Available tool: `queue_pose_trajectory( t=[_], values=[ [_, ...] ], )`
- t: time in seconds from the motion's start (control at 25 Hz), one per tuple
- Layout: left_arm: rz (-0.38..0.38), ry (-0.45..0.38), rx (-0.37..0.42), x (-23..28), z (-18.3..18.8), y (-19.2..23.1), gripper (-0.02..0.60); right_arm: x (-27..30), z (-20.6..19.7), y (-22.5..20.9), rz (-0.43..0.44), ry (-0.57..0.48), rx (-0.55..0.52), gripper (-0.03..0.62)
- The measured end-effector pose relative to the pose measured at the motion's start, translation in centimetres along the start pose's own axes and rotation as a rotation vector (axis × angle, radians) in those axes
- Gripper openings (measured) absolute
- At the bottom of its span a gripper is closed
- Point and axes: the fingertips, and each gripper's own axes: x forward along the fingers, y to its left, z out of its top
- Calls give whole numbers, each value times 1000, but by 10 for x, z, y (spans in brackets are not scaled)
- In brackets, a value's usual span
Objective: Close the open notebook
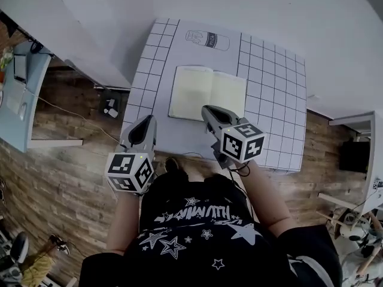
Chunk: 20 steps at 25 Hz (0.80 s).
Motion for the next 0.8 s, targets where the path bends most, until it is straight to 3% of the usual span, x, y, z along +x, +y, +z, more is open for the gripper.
queue_pose_trajectory(
  t=[0.28, 0.44, 0.6, 0.8],
  values=[
    [-150, 70, 34, 28, -1, 19, 9, 28, -18, 7, -86, 32, 46, 17],
    [-190, 97, 44, 39, -6, 31, 9, 46, -32, 10, -109, 71, 37, 18],
    [-218, 117, 45, 45, -11, 37, 9, 52, -47, 11, -129, 117, -31, 79],
    [-241, 131, 36, 49, -18, 40, 9, 45, -69, -3, -195, 217, -199, 115]
  ],
)
